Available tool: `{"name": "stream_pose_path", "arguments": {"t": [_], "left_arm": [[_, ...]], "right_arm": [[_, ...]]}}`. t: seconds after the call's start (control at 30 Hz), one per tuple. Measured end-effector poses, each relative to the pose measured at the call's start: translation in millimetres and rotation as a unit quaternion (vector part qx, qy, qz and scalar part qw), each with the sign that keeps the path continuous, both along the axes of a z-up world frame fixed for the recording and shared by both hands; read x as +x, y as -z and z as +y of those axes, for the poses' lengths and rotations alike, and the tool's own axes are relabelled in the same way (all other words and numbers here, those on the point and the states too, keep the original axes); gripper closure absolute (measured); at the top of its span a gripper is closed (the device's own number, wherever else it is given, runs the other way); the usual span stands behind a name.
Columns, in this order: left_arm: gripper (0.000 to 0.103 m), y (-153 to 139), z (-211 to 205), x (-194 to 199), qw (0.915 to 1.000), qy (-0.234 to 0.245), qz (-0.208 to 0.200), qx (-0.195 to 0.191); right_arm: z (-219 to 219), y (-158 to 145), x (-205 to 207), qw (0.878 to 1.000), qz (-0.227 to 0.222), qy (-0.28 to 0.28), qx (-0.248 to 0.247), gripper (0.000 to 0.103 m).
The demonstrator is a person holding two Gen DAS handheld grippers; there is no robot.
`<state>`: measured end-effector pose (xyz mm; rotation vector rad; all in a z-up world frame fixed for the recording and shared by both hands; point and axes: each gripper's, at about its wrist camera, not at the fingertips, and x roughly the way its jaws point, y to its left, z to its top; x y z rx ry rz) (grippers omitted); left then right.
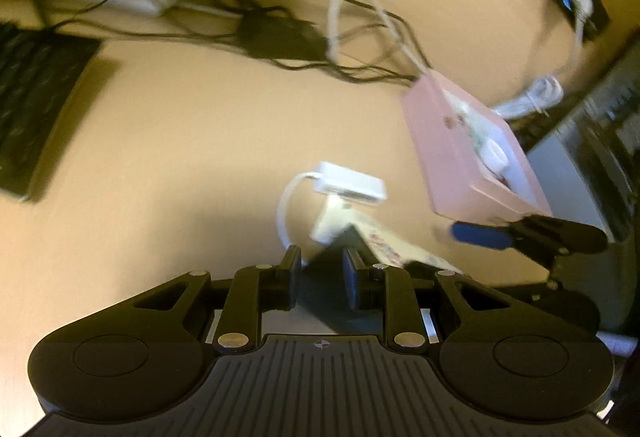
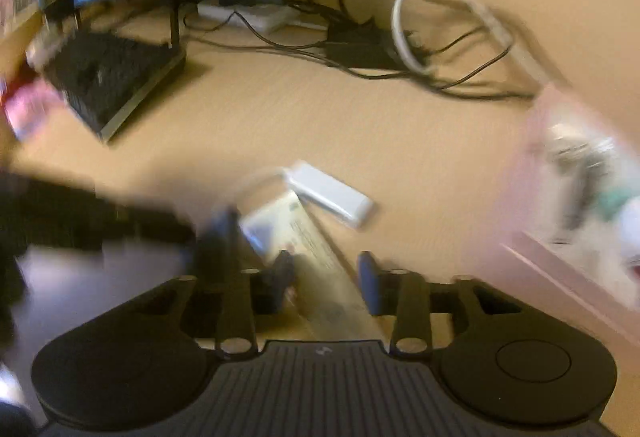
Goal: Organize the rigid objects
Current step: 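Grasp the black round device with the right tool while the left tool reaches toward the white charger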
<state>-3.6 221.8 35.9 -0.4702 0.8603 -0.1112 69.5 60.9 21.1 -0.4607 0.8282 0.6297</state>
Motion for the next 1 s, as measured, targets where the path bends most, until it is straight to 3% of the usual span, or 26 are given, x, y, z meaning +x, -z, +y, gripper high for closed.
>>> {"name": "stream_pose_path", "arguments": {"t": [0.1, 0.17, 0.27, 0.37, 0.47, 0.57, 0.67, 0.73, 0.8, 0.83, 0.93, 1.0], "left_arm": [[0.078, 0, -16, 3, 0.9994, 0.026, 0.002, 0.021], [0.078, 1, -26, 4, 0.9989, 0.040, 0.005, 0.022], [0.078, -1, -46, 6, 0.9969, 0.076, 0.010, 0.017], [0.078, -6, -59, 1, 0.9958, 0.090, 0.008, 0.016], [0.078, -13, -57, -8, 0.9985, 0.051, 0.000, 0.019], [0.078, -16, -45, -15, 0.9997, -0.006, 0.005, 0.022], [0.078, -20, -39, -22, 0.9994, -0.028, 0.011, 0.019], [0.078, -23, -40, -27, 0.9990, -0.038, 0.016, 0.020], [0.078, -24, -44, -29, 0.9987, -0.047, 0.022, 0.003], [0.078, -25, -48, -29, 0.9985, -0.049, 0.022, -0.002], [0.078, -29, -65, -30, 0.9984, -0.052, 0.017, 0.011], [0.078, -32, -73, -31, 0.9987, -0.046, 0.020, 0.012]], "right_arm": [[-23, -1, -24, 0.998, -0.058, 0.009, -0.036, 0.040], [-41, -1, -31, 0.996, -0.070, 0.030, -0.056, 0.040], [-71, -1, -32, 0.994, -0.055, 0.072, -0.055, 0.040], [-102, -8, -33, 0.994, -0.023, 0.104, -0.008, 0.040], [-123, -23, -45, 0.993, -0.002, 0.103, 0.058, 0.037], [-122, -28, -60, 0.993, 0.024, 0.044, 0.106, 0.028], [-101, -16, -68, 0.996, 0.023, -0.009, 0.086, 0.028], [-88, -3, -65, 0.997, 0.015, -0.008, 0.070, 0.032], [-83, 7, -57, 0.999, 0.026, 0.010, 0.047, 0.059], [-85, 10, -52, 0.999, 0.027, 0.022, 0.035, 0.063], [-105, 10, -47, 0.997, -0.017, 0.070, 0.010, 0.065], [-121, 4, -44, 0.996, -0.015, 0.081, 0.026, 0.064]]}}
